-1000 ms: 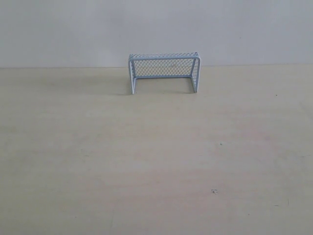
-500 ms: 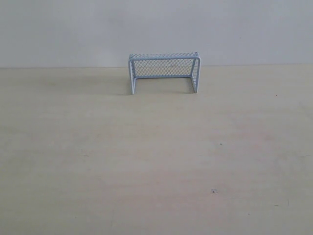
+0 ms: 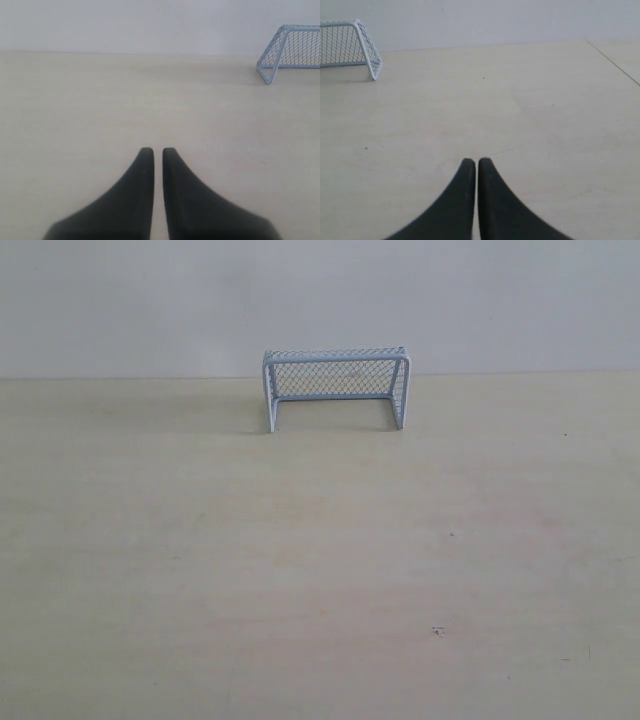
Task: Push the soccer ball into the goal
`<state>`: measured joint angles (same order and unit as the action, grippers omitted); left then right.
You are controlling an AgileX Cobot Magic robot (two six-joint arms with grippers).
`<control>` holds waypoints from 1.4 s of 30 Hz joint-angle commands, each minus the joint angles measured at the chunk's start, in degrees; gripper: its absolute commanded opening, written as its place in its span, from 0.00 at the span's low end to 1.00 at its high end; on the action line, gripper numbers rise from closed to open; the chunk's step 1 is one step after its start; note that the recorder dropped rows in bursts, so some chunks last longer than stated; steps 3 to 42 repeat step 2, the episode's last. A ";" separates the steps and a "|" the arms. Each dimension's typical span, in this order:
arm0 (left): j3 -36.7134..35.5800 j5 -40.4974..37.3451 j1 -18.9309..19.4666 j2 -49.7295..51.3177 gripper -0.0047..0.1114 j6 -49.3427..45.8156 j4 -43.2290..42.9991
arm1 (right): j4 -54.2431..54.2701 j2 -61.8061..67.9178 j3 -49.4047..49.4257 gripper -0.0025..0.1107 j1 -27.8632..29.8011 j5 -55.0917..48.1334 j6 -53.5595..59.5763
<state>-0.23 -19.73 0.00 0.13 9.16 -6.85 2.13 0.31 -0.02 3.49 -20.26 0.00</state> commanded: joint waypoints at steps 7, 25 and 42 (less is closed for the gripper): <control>0.23 0.28 0.11 -0.13 0.09 0.30 -0.07 | 0.26 -0.31 0.02 0.02 -0.02 0.57 0.43; 0.23 0.28 0.11 -0.13 0.09 0.30 -0.07 | 0.26 -0.31 0.02 0.02 -0.02 0.57 0.43; 0.23 0.28 0.11 -0.13 0.09 0.30 -0.07 | 0.26 -0.31 0.02 0.02 -0.02 0.57 0.43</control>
